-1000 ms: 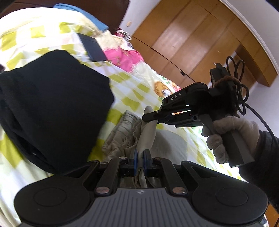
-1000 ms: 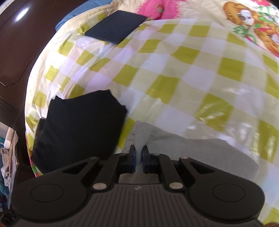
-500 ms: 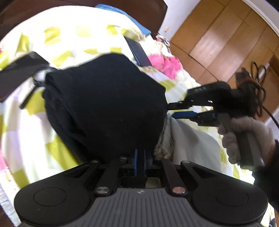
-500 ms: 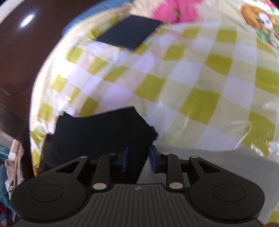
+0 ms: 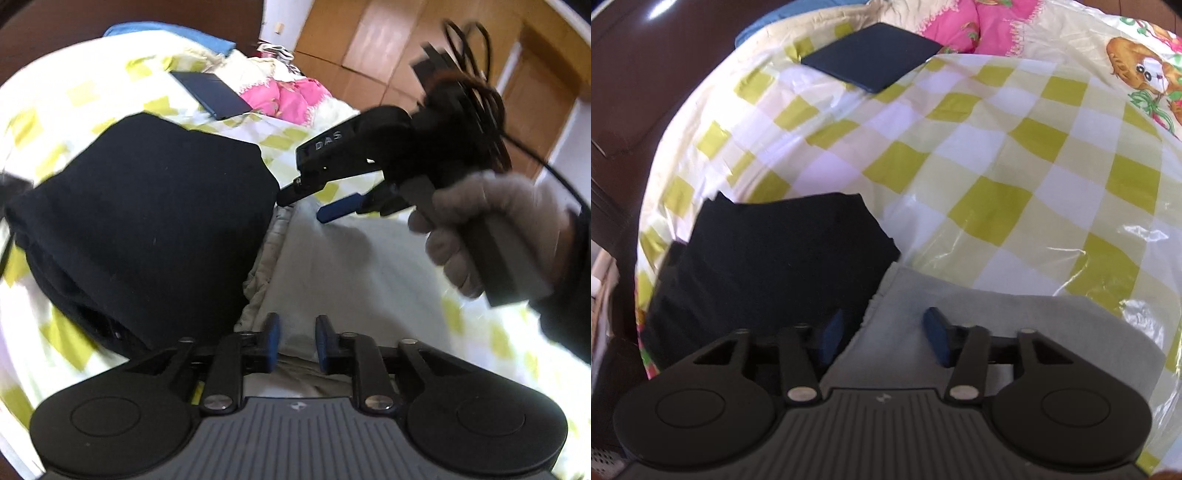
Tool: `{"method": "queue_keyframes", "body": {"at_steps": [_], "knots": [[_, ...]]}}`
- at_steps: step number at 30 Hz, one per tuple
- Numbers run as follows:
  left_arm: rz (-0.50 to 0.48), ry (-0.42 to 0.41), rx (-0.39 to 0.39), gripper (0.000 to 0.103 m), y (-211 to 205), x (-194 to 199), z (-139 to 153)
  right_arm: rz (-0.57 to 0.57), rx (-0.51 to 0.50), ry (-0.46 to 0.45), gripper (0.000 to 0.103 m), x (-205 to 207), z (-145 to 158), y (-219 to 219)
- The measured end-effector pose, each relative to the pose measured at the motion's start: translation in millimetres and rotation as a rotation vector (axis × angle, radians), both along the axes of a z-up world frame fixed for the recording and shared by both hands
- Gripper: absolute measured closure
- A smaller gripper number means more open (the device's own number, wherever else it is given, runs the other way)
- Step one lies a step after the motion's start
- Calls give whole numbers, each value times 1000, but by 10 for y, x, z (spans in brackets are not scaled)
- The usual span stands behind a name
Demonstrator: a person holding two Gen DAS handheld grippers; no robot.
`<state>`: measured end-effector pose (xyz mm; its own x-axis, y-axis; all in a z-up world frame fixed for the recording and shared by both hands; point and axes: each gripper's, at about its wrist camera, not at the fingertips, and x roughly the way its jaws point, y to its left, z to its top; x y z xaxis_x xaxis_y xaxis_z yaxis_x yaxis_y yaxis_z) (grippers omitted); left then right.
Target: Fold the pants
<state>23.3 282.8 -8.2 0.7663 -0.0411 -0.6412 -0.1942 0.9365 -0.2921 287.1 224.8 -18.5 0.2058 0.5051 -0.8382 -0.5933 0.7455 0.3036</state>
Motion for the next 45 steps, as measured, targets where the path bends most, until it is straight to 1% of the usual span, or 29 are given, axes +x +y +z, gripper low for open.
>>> {"method": "queue_keyframes", "body": {"at_steps": [1,2,4,6,7,8,9,10,11,12,13,15,16,17,19,22,24,25,27,28,30,33,34,35,37,38,40,43,45], "knots": [[3,-2,25,88,6,62,37,-5,3,-1,91,27,9,-10],[9,-17,47,88,34,58,84,-17,25,13,93,69,21,-35],[32,-22,100,88,127,90,143,-49,58,18,93,131,19,-64],[52,19,153,88,146,137,79,-60,40,17,89,169,-67,-22],[63,45,157,88,148,156,39,-43,28,52,88,193,-148,16],[64,47,139,88,144,140,50,-18,25,75,86,194,-204,44],[56,12,106,88,133,86,107,-6,32,73,85,183,-216,50],[51,-33,83,88,112,23,191,-6,48,62,82,163,-191,33],[40,-74,76,88,72,-34,275,-5,68,63,75,158,-149,1],[17,-111,81,88,9,-69,356,-12,99,70,72,163,-89,-54],[-17,-136,86,87,-65,-75,413,-24,128,70,65,159,-20,-131],[-95,-162,96,86,-191,-4,430,-30,161,30,62,106,165,-326],[-128,-154,109,86,-252,64,394,-32,171,0,58,52,270,-462],[-159,-133,125,86,-302,154,324,-43,183,-21,48,-12,349,-644],[-187,-57,169,86,-337,340,111,-100,199,-32,35,-151,403,-1083],[-189,62,217,85,-246,554,-235,-206,149,22,35,-366,196,-1736],[-206,83,195,84,-172,594,-338,-283,145,92,34,-484,-43,-2053],[-216,78,188,83,-148,604,-336,-322,182,144,34,-523,-184,-2184],[-240,85,204,83,-156,634,-315,-376,298,272,34,-552,-446,-2305],[-250,90,212,83,-164,637,-312,-392,365,295,34,-564,-529,-2315],[-270,106,225,83,-188,643,-301,-380,466,312,34,-527,-624,-2247],[-279,129,231,83,-184,692,-267,-364,562,380,34,-424,-817,-2066],[-278,136,224,83,-195,636,-257,-373,572,388,40,-385,-892,-2017],[-274,144,215,83,-197,610,-250,-380,576,393,60,-368,-926,-1970],[-257,160,206,83,-208,637,-253,-397,566,440,86,-350,-954,-1936],[-257,166,216,84,-247,637,-243,-399,594,452,88,-375,-945,-1989],[-272,174,251,84,-379,609,-216,-366,598,414,91,-456,-861,-2152],[-331,175,268,86,-692,539,-201,-359,534,379,94,-531,-739,-2571],[-373,171,242,86,-939,504,-193,-387,471,360,94,-544,-678,-2945]]}}
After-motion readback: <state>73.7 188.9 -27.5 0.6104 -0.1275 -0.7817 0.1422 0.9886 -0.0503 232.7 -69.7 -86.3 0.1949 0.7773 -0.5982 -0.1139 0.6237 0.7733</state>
